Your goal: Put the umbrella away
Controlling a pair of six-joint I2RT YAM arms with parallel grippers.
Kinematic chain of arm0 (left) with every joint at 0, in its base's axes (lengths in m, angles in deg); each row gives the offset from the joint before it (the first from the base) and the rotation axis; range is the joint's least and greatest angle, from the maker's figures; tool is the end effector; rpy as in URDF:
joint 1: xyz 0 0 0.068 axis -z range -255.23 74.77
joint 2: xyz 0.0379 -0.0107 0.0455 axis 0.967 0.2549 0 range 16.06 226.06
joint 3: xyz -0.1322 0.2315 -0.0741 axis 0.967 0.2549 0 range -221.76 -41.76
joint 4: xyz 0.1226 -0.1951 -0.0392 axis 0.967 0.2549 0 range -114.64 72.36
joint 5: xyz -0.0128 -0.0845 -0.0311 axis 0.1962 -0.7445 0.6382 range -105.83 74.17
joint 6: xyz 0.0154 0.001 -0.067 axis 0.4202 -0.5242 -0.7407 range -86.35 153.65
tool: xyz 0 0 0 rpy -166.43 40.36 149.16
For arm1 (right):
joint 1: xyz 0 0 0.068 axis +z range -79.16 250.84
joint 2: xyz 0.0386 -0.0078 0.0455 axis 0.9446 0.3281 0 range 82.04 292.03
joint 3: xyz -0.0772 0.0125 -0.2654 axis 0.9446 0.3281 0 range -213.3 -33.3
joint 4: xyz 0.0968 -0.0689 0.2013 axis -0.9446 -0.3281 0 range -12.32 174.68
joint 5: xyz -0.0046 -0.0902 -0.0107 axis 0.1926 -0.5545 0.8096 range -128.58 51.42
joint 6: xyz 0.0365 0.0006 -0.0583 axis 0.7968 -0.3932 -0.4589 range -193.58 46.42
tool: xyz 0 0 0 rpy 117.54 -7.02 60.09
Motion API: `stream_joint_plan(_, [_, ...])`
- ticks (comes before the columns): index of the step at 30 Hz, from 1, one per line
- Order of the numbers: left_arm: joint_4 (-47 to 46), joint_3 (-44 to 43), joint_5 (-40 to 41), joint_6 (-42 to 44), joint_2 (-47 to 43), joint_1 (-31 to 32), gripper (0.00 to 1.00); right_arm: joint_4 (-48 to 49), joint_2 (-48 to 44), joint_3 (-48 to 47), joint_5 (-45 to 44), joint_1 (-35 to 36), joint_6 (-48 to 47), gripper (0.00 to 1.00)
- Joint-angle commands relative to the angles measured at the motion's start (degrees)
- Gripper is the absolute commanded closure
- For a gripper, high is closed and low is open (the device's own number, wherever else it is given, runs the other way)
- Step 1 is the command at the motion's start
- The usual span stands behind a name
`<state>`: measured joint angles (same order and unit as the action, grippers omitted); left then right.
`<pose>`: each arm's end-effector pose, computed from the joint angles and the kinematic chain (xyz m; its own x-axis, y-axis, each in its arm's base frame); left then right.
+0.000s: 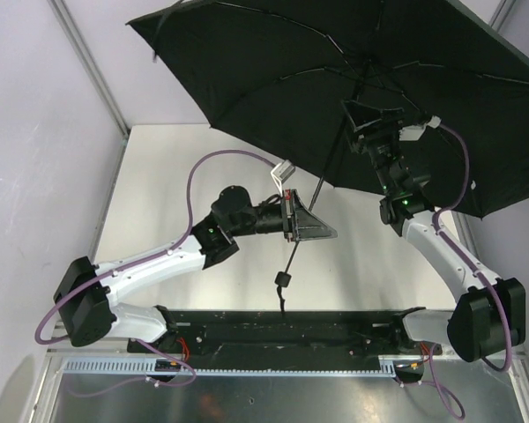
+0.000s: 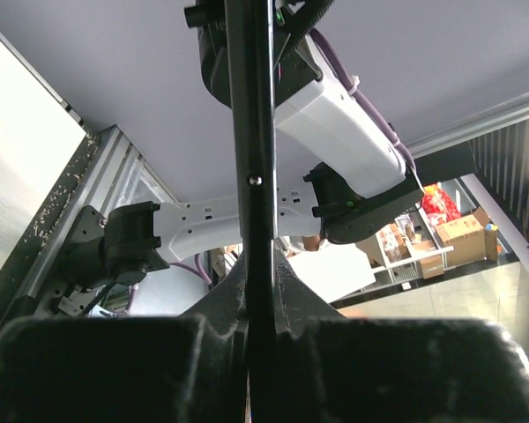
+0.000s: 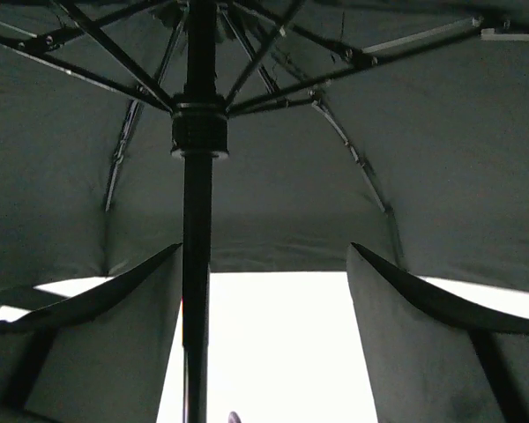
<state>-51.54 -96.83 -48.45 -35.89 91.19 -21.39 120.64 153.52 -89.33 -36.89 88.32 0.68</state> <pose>0.1492 -0.2550 0.3696 -0.9084 -0.0942 -0.4072 0.4139 -0.0674 -0.9078 0.2663 0.0855 0.4134 -0.2236 0.9382 -0.2641 -0.4102 0.1553 0.8987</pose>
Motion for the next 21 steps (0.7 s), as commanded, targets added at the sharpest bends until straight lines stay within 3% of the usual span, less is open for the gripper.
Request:
stream_joint_plan(1, [-8.2, 0.2, -0.3, 1.5, -0.8, 1.0, 1.0, 4.5, 1.0, -4.4, -5.4, -0.6, -3.0, 0.24])
stream_joint_plan(4, [-8.2, 1.2, 0.3, 1.4, -0.9, 1.2, 1.0, 3.7, 1.7, -6.3, -8.0, -0.4, -5.6, 0.28])
stream_joint_plan(6, [-8.2, 2.0, 0.7, 1.3, -1.0, 1.4, 1.0, -2.0, 1.6, -8.3, -12.2, -0.1, -6.0, 0.34])
stream_joint_plan(10, [-8.1, 3.0, 1.2, 1.2, -1.0, 1.6, 1.0, -3.6, 2.1, -10.0, -16.2, -0.2, -6.0, 0.36])
stream_joint_plan(14, [-8.1, 3.2, 0.8, 1.1, -0.6, 2.0, 1.0, -4.2, 3.9, -12.5, -16.2, -1.6, -3.8, 0.39])
stream_joint_plan(21, [-8.1, 3.7, 0.7, 1.0, -0.8, 2.2, 1.0, -7.9, 6.9, -17.1, -11.4, -3.6, -2.7, 0.6])
